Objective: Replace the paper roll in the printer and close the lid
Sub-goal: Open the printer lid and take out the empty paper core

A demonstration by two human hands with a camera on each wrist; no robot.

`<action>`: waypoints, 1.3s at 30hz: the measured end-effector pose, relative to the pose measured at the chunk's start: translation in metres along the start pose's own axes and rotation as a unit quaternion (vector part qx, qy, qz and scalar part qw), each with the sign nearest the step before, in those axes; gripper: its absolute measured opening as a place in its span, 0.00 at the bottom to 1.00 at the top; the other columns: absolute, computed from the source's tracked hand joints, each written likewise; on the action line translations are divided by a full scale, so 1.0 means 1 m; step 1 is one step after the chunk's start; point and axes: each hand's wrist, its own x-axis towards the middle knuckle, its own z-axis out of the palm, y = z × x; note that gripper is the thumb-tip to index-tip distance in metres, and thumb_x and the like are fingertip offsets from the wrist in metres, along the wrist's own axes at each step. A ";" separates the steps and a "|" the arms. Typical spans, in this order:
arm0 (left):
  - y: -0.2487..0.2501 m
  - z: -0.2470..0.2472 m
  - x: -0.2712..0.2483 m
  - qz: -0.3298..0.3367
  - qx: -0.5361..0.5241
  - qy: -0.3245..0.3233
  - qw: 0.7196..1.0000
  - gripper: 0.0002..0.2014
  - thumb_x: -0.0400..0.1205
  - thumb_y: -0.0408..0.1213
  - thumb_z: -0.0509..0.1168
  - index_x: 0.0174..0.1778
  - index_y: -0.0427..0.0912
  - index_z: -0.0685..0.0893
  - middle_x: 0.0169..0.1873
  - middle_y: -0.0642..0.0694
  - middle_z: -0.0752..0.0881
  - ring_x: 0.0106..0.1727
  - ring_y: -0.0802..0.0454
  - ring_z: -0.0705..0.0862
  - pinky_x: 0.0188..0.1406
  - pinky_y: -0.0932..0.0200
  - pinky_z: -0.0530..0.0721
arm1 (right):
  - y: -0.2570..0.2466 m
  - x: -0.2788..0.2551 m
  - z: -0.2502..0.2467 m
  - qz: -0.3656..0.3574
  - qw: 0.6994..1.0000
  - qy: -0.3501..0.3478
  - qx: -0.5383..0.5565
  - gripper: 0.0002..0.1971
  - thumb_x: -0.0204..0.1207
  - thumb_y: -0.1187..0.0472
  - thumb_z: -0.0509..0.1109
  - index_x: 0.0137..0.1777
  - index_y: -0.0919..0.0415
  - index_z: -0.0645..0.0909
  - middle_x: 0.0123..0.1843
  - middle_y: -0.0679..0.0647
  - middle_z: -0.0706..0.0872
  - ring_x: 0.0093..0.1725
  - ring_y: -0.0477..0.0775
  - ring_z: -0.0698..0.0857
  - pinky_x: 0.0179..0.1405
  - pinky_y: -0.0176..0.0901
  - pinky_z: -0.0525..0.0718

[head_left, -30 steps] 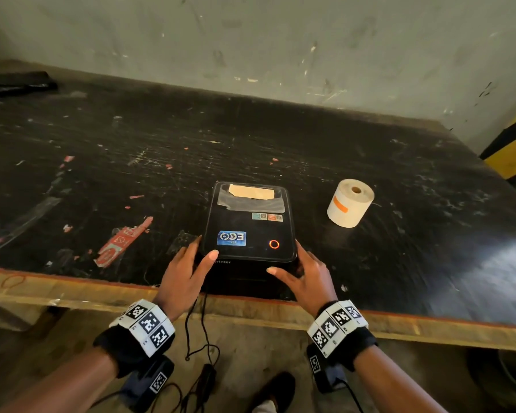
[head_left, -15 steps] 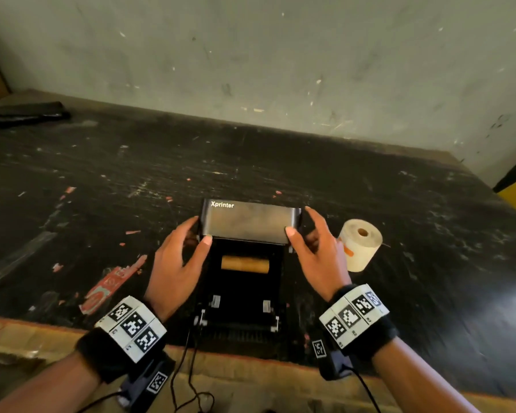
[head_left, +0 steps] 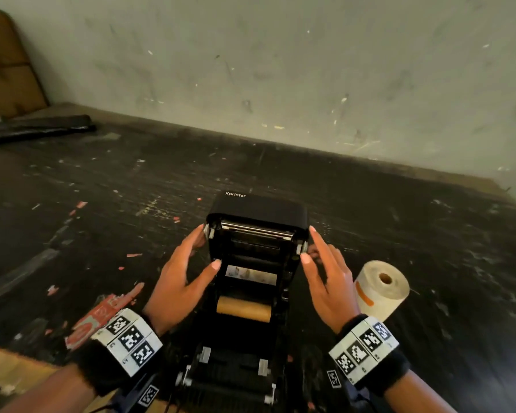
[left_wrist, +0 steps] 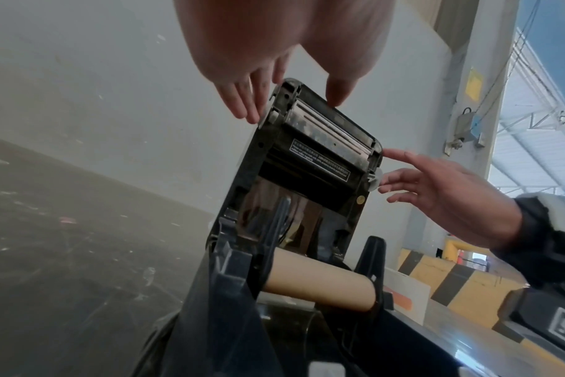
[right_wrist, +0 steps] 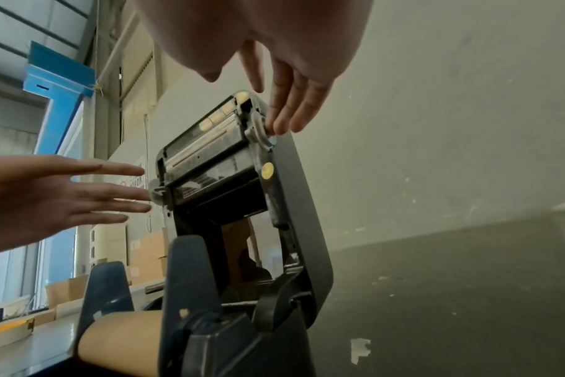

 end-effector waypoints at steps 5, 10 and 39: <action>-0.003 0.004 0.007 -0.005 0.016 -0.044 0.999 0.30 0.81 0.40 0.63 0.77 0.58 0.59 0.79 0.56 0.65 0.77 0.64 0.65 0.75 0.61 0.65 | 0.014 -0.002 0.002 0.022 0.999 -0.022 0.043 0.25 0.79 0.40 0.52 0.76 0.37 0.56 0.64 0.48 0.78 0.64 0.35 0.75 0.58 0.28 0.73; -0.030 0.011 -0.010 -0.002 0.055 -0.014 0.998 0.25 0.78 0.58 0.61 0.70 0.57 0.71 0.69 0.55 0.77 0.69 0.75 0.71 0.68 0.74 0.69 | 0.020 -0.017 0.009 0.064 0.993 -0.061 0.074 0.27 0.73 0.37 0.55 0.72 0.28 0.54 0.71 0.43 0.73 0.68 0.33 0.72 0.66 0.37 0.75; 0.024 0.039 -0.034 0.006 -0.058 -0.065 0.996 0.02 0.75 0.39 0.71 0.41 0.50 0.89 0.38 0.59 0.90 0.41 0.63 0.88 0.42 0.70 0.84 | -0.022 -0.093 -0.025 0.036 0.999 0.015 0.016 0.28 0.70 0.67 0.77 0.67 0.45 0.76 0.59 0.44 0.80 0.62 0.36 0.78 0.62 0.21 0.72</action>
